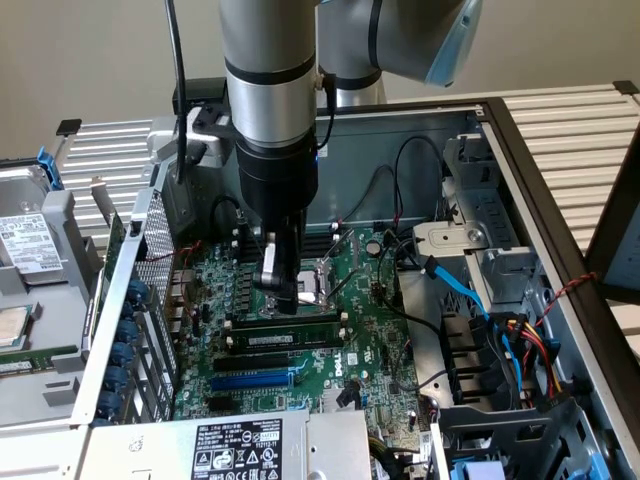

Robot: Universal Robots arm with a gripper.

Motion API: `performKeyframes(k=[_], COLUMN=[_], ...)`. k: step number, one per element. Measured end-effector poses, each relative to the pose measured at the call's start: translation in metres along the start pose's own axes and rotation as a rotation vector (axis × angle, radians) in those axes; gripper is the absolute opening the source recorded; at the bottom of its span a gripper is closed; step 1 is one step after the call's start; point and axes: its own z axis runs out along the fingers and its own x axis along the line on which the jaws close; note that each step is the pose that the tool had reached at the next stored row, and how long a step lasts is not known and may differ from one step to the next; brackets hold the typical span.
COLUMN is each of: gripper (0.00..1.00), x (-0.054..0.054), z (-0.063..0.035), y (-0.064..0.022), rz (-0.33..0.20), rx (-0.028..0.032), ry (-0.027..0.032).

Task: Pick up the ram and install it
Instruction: 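Press down the ram until it locks into place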

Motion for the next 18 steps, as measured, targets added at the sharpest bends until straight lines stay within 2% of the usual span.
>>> performKeyframes(k=[18], gripper=[0.11], x=[0.0000], z=[0.0000], y=[0.0000], rz=[0.268], rx=[-0.0092], ry=[0.0017])
